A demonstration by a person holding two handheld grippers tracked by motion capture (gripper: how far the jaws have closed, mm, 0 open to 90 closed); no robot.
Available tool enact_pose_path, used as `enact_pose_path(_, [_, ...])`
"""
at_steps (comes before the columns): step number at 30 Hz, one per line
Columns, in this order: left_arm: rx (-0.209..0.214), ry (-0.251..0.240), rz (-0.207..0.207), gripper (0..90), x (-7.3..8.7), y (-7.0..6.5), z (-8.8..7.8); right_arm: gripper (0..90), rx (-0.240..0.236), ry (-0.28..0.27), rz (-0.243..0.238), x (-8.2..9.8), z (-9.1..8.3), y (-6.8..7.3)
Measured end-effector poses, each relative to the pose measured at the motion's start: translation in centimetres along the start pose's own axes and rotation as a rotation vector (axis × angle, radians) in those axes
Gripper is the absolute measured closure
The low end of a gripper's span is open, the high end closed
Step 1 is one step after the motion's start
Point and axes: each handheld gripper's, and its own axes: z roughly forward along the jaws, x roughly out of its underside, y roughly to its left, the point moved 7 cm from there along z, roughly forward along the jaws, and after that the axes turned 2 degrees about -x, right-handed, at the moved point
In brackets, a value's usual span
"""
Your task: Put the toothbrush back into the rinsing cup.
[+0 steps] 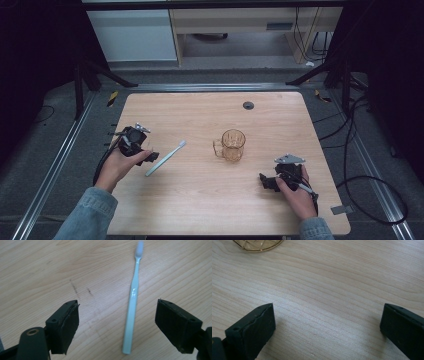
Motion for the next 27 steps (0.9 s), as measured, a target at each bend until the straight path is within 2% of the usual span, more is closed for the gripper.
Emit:
enact_pose_path(3, [0.013,0.025,0.021,21.5,-0.7,-0.6,0.1,0.4,0.0,0.0,0.0,0.0,0.0,0.0])
enact_pose_path(4, [0.019,0.045,0.041,22.0,-1.2,-1.0,0.2,0.4,0.0,0.0,-0.001,0.0,0.0,0.0])
enact_pose_path(10, [0.013,0.065,0.089,25.6,-2.5,-2.4,-0.1,0.3,0.008,0.0,0.004,0.0,0.0,0.0])
enact_pose_path(15, [0.02,0.094,0.114,29.7,-3.2,-2.8,0.2,0.4,0.008,0.0,0.004,0.0,0.0,0.0])
enact_pose_path(22, [0.041,0.128,0.162,38.6,-4.4,-4.4,0.9,0.4,0.008,0.0,0.006,0.0,0.0,0.0])
enact_pose_path(27, [0.045,0.147,0.171,42.0,-5.2,-4.9,1.2,0.4,0.009,0.0,0.005,0.0,0.0,0.0])
